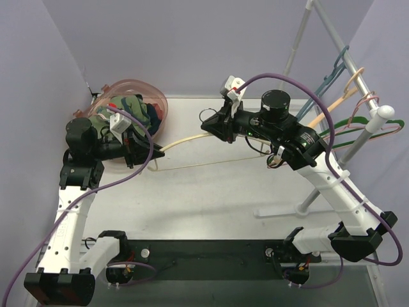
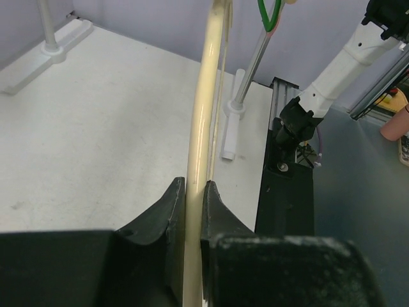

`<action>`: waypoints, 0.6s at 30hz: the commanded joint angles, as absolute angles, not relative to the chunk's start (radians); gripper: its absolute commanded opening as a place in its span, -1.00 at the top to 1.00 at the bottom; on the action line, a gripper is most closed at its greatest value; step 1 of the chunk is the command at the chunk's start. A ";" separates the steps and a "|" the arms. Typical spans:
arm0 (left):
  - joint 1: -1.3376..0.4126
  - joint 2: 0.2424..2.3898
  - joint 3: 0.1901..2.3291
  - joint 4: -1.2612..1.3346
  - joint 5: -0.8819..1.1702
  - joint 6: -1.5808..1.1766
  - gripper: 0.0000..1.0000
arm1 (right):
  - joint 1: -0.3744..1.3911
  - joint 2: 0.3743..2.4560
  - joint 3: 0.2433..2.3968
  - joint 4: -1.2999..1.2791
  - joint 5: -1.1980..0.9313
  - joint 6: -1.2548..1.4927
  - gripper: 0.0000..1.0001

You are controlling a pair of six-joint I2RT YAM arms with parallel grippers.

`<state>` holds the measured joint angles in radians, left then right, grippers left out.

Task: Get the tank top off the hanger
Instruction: Place the hanger at the clothesline.

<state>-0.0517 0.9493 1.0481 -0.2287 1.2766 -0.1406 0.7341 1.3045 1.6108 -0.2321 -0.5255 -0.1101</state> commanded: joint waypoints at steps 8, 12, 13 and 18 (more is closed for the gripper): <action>-0.043 0.951 1.104 -0.290 1.129 0.005 1.00 | 0.736 1.186 1.681 -0.127 -0.543 -0.005 0.01; -0.043 0.942 1.104 -0.265 1.098 -0.018 1.00 | 0.736 1.184 1.684 -0.147 -0.552 0.000 -0.34; -0.043 0.942 1.104 -0.265 1.086 -0.014 1.00 | 0.738 1.181 1.686 -0.149 -0.561 0.000 -0.49; -0.043 0.959 1.135 -0.261 0.948 0.020 1.00 | 0.744 1.174 1.686 -0.179 -0.632 0.044 -0.66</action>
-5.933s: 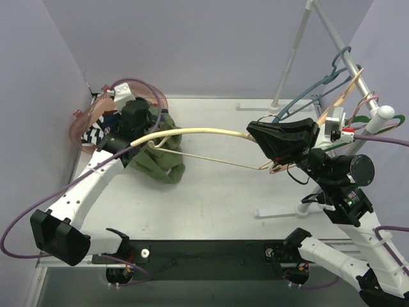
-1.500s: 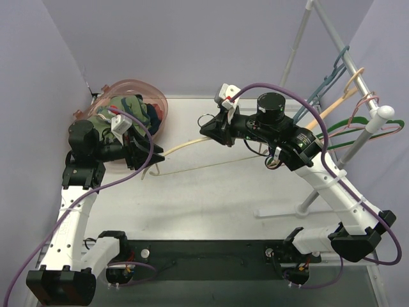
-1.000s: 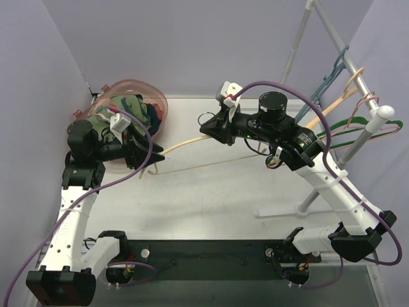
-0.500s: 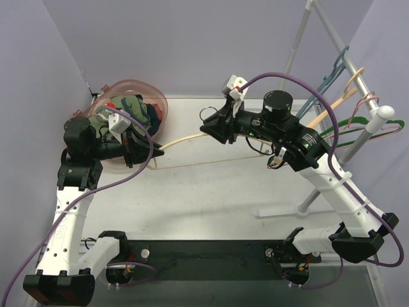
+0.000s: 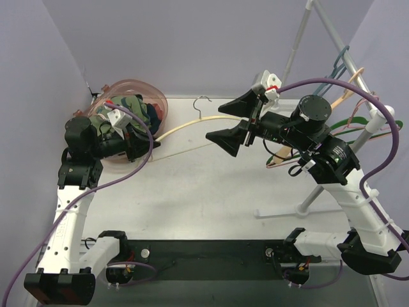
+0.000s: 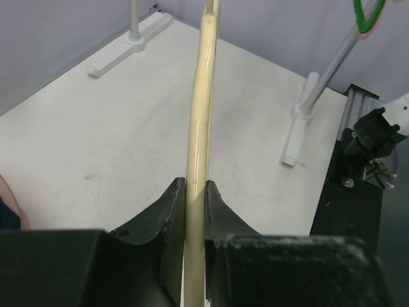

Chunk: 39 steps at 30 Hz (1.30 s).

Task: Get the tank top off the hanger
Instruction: Place the hanger at the clothesline.

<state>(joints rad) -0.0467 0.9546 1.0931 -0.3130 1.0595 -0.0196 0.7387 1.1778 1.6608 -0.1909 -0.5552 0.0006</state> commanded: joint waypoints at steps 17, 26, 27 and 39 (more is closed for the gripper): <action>-0.304 1.314 1.491 -0.063 0.671 -0.035 1.00 | 1.075 0.986 1.244 -0.342 -0.482 -0.041 -1.00; -0.486 1.575 1.805 -0.023 0.558 0.024 1.00 | 1.190 0.879 1.097 -0.299 -0.368 -0.032 -1.00; -0.501 1.598 1.836 -0.026 0.536 0.028 1.00 | 1.195 0.862 1.092 -0.295 -0.358 -0.038 -1.00; -0.672 2.046 2.490 -0.203 0.442 0.066 1.00 | 1.256 0.830 1.103 -0.310 -0.350 -0.029 -1.00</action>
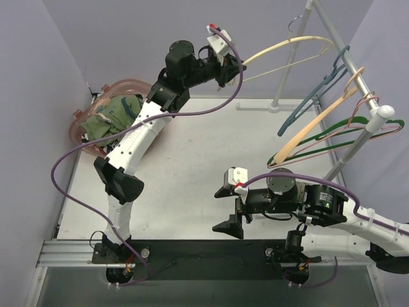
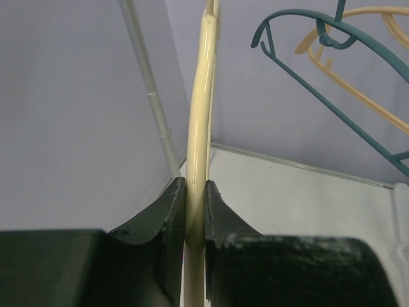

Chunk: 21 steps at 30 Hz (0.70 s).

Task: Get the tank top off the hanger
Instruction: Place the hanger at the clothesline.

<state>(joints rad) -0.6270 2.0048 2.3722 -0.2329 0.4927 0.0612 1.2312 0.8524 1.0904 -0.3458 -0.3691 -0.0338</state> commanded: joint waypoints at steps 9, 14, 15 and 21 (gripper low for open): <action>-0.721 2.155 2.531 -0.032 0.433 0.032 1.00 | 1.292 0.796 1.028 -0.273 -0.328 -0.012 -1.00; -0.744 2.183 2.548 0.029 0.423 0.026 1.00 | 1.298 0.784 1.031 -0.272 -0.316 -0.011 -1.00; -0.744 2.186 2.551 0.037 0.423 0.028 1.00 | 1.299 0.784 1.032 -0.272 -0.316 -0.009 -1.00; -0.756 2.186 2.546 0.072 0.399 0.031 1.00 | 1.305 0.784 1.022 -0.270 -0.322 0.000 -1.00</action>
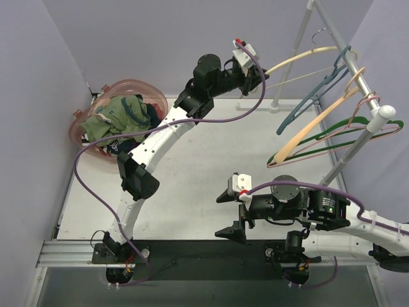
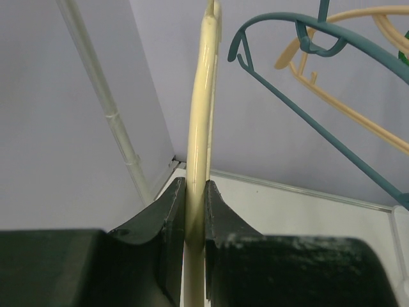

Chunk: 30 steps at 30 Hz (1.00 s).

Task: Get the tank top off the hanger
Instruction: Place the hanger at the clothesline.

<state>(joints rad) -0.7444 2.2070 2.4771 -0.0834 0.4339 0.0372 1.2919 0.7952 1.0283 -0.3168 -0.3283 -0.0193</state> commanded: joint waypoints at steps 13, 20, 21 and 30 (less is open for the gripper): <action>-0.773 2.227 2.576 0.114 0.383 -0.024 1.00 | 1.318 0.772 1.032 -0.270 -0.316 -0.002 -1.00; -0.801 2.272 2.580 0.138 0.385 -0.054 1.00 | 1.322 0.779 1.031 -0.278 -0.314 0.000 -1.00; -0.804 2.275 2.579 0.138 0.384 -0.054 1.00 | 1.324 0.776 1.029 -0.281 -0.311 0.000 -1.00; -0.805 2.252 2.530 0.136 0.353 -0.057 0.40 | 1.325 0.762 1.025 -0.299 -0.281 0.000 -1.00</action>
